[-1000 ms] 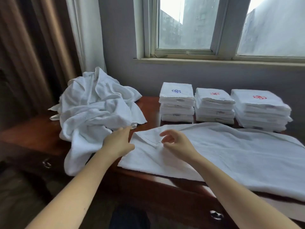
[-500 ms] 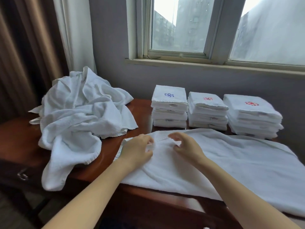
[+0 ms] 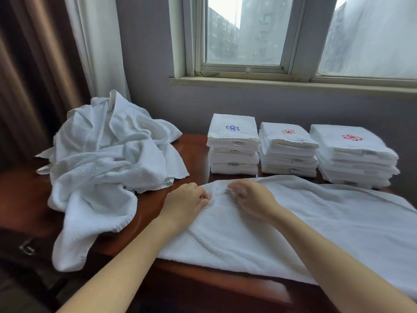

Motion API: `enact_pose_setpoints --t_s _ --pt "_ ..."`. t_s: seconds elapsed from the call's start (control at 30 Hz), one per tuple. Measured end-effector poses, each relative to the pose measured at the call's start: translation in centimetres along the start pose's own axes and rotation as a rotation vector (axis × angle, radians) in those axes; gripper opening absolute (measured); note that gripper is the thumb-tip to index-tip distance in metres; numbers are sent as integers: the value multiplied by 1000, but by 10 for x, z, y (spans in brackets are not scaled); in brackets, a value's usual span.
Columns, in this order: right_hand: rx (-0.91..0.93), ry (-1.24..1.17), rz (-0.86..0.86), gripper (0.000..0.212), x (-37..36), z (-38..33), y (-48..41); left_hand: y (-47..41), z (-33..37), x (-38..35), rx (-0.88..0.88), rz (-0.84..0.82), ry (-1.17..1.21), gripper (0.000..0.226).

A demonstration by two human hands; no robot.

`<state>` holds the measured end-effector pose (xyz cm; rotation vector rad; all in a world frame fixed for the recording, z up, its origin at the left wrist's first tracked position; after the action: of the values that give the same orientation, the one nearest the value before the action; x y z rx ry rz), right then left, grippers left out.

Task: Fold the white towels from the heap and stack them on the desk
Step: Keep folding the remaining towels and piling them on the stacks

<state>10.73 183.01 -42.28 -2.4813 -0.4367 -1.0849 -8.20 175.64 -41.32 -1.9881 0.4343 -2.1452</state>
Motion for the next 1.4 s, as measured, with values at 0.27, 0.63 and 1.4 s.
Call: enact_pose_setpoints --t_s 0.27,0.63,1.4 --pt "94 42 75 42 3 -3 0 -6 -28 -1 230 179 538 16" --pt "186 123 420 14 45 -22 5 -11 -41 34 223 349 567 22" --pt "463 338 -46 34 9 -61 118 69 -12 48 162 41 55 25"
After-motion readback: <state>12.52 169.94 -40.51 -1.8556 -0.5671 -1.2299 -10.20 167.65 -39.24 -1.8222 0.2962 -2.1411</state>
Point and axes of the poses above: each hand's wrist, its own y-axis away from the middle knuckle, its own x-axis out of the back of the hand, z = x × y, the point moved 4 cm from there along -y, towards the middle knuckle, and after that the axes turned 15 degrees about -y, right-handed, at the moved point
